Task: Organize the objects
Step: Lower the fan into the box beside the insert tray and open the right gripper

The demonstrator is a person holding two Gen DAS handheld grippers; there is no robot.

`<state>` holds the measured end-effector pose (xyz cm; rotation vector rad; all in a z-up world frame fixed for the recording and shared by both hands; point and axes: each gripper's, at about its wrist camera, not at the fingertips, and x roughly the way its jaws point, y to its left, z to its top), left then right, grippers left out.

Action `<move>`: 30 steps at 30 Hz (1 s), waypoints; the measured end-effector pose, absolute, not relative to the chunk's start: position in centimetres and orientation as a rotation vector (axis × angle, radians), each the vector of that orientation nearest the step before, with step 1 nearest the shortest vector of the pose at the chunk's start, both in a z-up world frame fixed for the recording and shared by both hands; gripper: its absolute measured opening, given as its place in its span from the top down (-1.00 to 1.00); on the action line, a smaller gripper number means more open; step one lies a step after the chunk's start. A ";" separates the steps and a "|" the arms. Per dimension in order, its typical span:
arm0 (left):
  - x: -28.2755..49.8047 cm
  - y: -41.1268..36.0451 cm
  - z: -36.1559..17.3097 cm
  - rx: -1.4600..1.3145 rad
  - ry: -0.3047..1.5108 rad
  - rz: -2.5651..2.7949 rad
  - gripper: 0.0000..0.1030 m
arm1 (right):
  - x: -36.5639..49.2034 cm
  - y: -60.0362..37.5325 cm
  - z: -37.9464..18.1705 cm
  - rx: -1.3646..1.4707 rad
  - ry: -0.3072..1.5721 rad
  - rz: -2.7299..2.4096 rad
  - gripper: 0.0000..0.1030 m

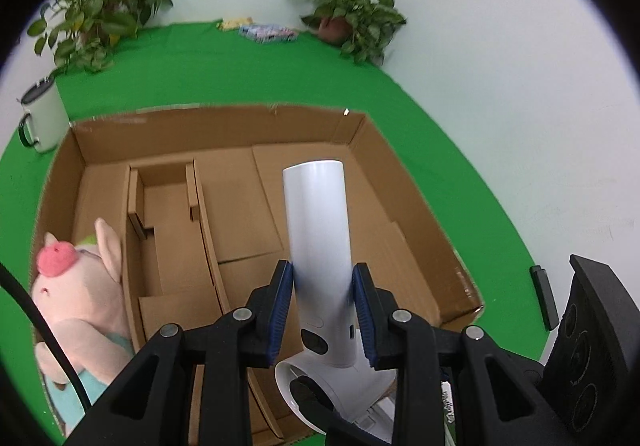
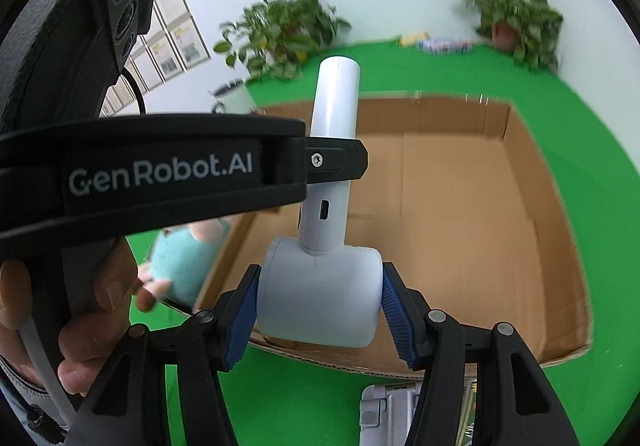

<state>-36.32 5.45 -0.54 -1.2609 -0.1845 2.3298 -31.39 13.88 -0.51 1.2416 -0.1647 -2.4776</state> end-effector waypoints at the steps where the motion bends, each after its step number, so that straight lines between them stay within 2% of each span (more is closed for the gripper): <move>1: -36.8 5.4 -1.5 -1.288 -0.191 2.318 0.43 | -31.7 13.8 -1.3 1.262 -0.167 -2.468 -0.08; 13: -39.0 5.1 -6.9 -1.421 -0.214 2.243 0.43 | -35.8 14.1 -7.5 1.482 -0.219 -2.330 -0.13; 16: -39.2 4.8 -7.0 -1.421 -0.216 2.250 0.44 | -35.9 14.2 -7.4 1.481 -0.244 -2.279 -0.17; 18: -39.2 4.7 -7.1 -1.421 -0.202 2.253 0.54 | -35.8 14.7 -6.9 1.457 -0.286 -2.243 -0.17; 23: -39.0 5.0 -7.0 -1.418 -0.175 2.256 0.54 | -36.3 17.7 -6.1 1.404 -0.357 -2.269 -0.17; 28: -39.4 5.2 -6.7 -1.449 -0.194 2.270 0.54 | -37.2 19.3 -7.0 1.427 -0.421 -2.269 0.15; 30: -39.2 5.1 -6.6 -1.459 -0.198 2.273 0.54 | -37.6 18.9 -7.3 1.437 -0.422 -2.267 0.17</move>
